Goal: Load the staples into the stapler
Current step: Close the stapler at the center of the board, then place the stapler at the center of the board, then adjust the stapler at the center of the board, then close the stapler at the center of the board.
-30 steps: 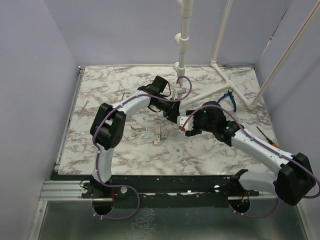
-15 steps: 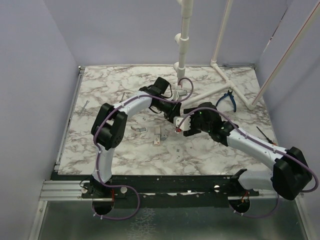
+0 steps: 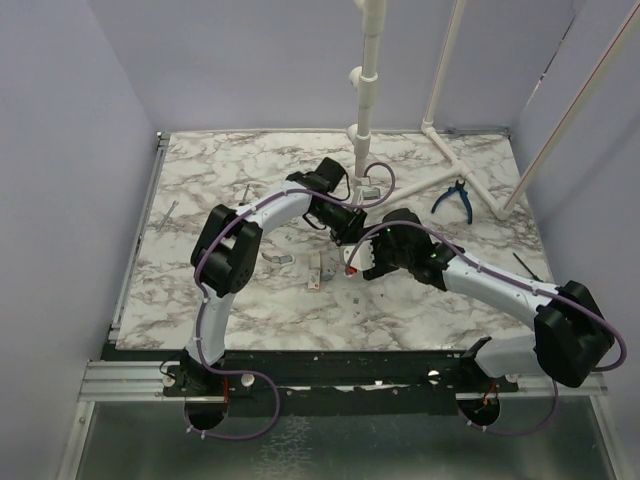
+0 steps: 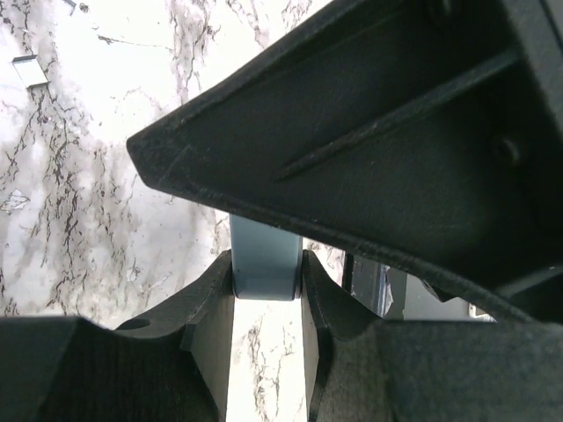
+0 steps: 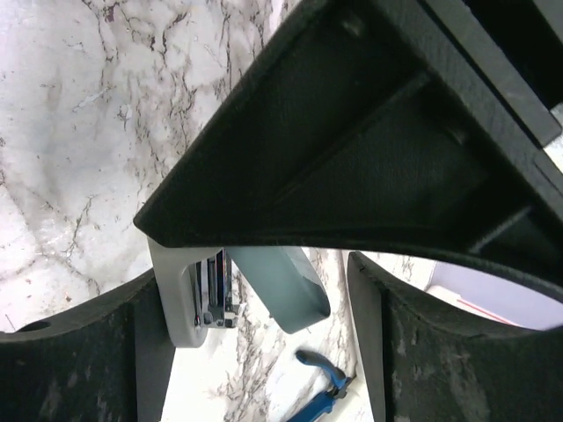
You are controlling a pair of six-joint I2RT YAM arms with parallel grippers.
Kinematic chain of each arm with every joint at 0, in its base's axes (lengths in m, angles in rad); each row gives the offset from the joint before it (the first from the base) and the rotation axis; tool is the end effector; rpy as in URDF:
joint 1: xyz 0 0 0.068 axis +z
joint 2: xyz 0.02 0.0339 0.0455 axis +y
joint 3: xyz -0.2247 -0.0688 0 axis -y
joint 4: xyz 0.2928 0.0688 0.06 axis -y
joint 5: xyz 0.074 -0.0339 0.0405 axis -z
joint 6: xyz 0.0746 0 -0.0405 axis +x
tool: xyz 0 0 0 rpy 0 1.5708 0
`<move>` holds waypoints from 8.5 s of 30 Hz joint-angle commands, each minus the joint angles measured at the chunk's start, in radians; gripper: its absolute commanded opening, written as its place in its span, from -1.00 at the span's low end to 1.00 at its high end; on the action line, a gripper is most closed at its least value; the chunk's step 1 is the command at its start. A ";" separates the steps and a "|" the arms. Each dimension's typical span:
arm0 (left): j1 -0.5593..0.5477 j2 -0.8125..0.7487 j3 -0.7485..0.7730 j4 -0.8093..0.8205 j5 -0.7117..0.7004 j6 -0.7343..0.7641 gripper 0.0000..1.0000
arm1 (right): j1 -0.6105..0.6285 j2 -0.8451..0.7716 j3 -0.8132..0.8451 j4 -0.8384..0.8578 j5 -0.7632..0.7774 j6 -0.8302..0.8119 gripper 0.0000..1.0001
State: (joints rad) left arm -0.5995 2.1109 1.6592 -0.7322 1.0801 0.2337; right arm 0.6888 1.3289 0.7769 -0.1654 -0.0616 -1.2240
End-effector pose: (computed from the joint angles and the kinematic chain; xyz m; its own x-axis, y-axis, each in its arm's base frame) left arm 0.3479 -0.3175 0.1313 -0.6186 0.5549 -0.5562 0.7030 0.0748 -0.7072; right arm 0.2741 0.2316 0.1316 0.4578 -0.8390 -0.2942 -0.7051 -0.1411 -0.6949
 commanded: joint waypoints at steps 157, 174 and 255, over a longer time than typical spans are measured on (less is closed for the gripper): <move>0.147 -0.398 -0.461 -0.070 -0.834 0.651 -1.00 | -0.169 0.170 0.082 -0.209 -0.229 0.323 0.41; 0.009 -0.254 -0.326 -0.123 -0.928 0.555 -0.63 | -0.170 0.169 0.074 -0.231 -0.200 0.315 0.40; 0.218 -0.161 -0.063 -0.406 -0.111 0.394 -1.00 | -0.056 0.008 0.226 -0.195 -0.328 0.187 0.48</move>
State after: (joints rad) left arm -0.3515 1.8709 1.5097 -0.8680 0.8669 0.6048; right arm 0.5514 1.3895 1.0538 -0.3832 -0.4904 -0.9451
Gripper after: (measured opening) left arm 0.300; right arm 0.735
